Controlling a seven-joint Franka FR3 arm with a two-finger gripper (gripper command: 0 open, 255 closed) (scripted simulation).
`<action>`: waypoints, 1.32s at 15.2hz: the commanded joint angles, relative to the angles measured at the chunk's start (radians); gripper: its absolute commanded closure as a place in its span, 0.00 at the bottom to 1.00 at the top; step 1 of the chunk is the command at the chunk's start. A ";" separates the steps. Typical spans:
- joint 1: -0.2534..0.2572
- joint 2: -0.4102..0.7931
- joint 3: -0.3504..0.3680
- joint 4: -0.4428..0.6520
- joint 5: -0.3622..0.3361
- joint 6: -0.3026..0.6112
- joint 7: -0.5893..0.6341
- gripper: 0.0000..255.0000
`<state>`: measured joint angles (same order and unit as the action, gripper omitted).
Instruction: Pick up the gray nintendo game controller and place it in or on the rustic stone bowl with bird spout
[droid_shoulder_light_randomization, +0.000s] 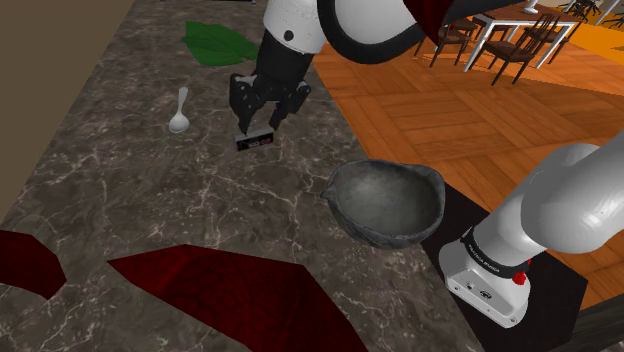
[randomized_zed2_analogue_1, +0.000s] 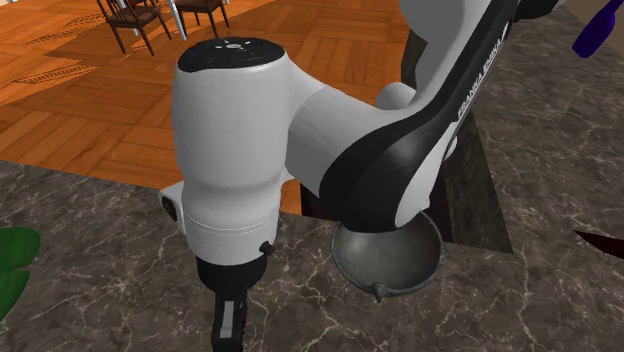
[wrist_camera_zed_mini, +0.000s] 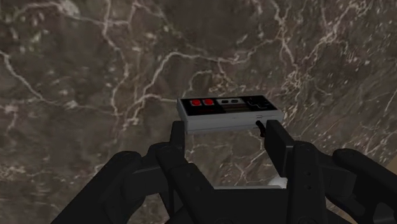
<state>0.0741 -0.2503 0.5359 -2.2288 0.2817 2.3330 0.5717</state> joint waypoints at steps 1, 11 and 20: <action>-0.001 -0.009 -0.004 0.019 0.000 -0.027 0.002 1.00; -0.007 -0.035 -0.022 0.130 -0.009 -0.163 0.014 1.00; -0.014 -0.037 -0.033 0.248 -0.023 -0.283 0.030 1.00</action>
<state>0.0611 -0.2900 0.5031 -1.9954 0.2613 2.0630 0.5994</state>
